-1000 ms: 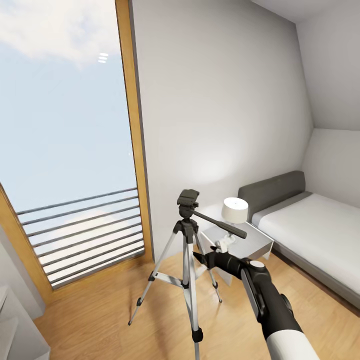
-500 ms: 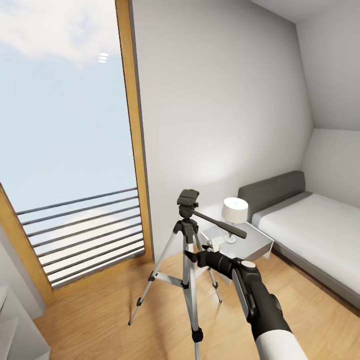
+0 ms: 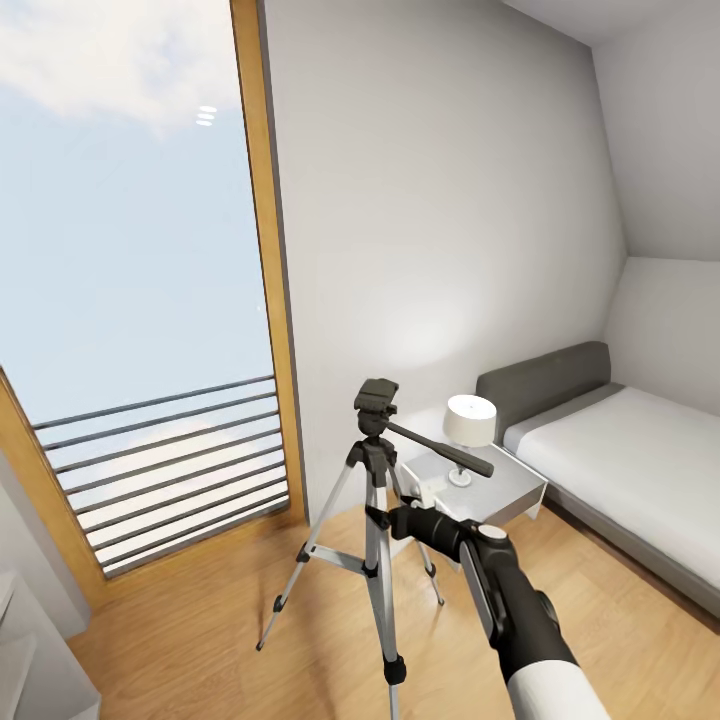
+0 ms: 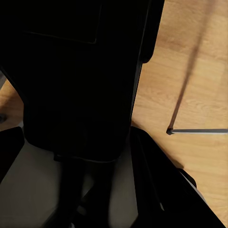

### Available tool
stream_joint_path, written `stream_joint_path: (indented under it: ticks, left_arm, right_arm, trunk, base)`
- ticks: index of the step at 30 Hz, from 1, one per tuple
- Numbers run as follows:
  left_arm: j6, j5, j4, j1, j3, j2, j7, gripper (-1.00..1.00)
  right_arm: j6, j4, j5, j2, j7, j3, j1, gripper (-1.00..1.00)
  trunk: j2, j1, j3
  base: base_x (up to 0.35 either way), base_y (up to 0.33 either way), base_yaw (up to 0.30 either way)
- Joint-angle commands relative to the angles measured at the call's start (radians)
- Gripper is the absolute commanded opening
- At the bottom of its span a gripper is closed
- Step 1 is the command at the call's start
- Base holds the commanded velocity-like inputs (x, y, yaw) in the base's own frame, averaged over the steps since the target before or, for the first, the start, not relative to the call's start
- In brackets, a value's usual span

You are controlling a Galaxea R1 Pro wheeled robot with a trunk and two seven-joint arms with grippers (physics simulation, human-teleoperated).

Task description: Attach the digital camera to the camera tripod in the bedroom.

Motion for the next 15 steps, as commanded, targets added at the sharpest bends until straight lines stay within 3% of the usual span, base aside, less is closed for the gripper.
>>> stream_joint_path:
  ticks: [1, 15]
  left_arm:
    - [-0.002, 0.006, 0.000, 0.000, -0.009, 0.000, 0.002, -1.00]
    - [-0.002, 0.006, 0.000, 0.000, -0.009, 0.000, 0.002, -1.00]
  right_arm:
    - [0.001, 0.009, 0.010, 0.002, 0.005, -0.005, 0.000, 1.00]
    - [-0.094, 0.090, 0.009, 0.002, -0.058, -0.005, 0.000, 1.00]
  trunk:
    - [-0.001, 0.000, 0.000]
    - [-0.001, 0.000, 0.000]
  base:
    - [0.000, 0.000, 0.000]
    - [0.000, 0.000, 0.000]
